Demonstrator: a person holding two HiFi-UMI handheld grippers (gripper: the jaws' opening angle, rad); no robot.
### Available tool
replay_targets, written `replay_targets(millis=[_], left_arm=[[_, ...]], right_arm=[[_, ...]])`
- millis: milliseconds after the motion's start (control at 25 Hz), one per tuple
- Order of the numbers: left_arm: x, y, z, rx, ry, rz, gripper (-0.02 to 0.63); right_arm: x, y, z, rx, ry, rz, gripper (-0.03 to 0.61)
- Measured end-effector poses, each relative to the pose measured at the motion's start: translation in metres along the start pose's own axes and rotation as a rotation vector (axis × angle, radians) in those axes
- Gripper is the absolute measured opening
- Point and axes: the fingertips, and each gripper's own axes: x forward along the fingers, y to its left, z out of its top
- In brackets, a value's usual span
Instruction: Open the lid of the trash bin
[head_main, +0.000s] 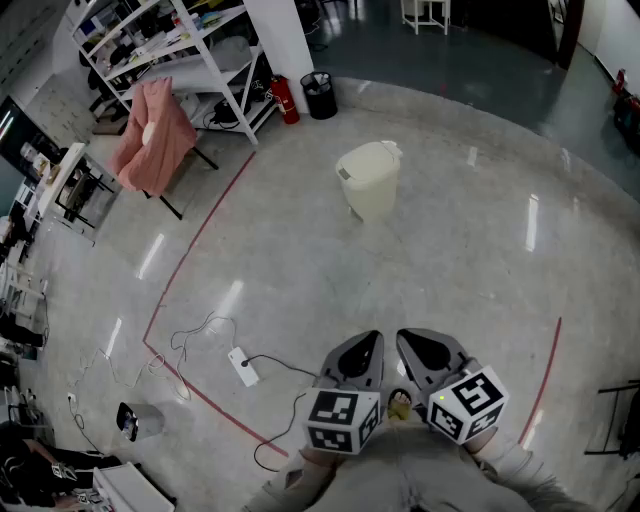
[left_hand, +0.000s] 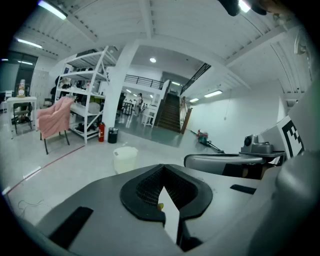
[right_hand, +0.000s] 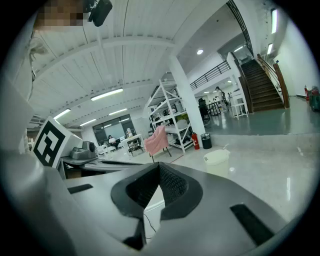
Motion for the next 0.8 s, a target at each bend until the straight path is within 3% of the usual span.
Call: replay_targets(millis=[520, 800], left_arm=[[-0.049, -0.012, -0.004, 0.0, -0.077, -0.004, 0.005], [-0.048, -0.007, -0.004, -0.011, -0.107, 0.063, 0.005]], right_arm=[[-0.023, 0.045, -0.003, -0.07, 0.003, 0.074, -0.003], [-0.034, 0.03, -0.005, -0.086, 0.002, 0.057, -0.002]])
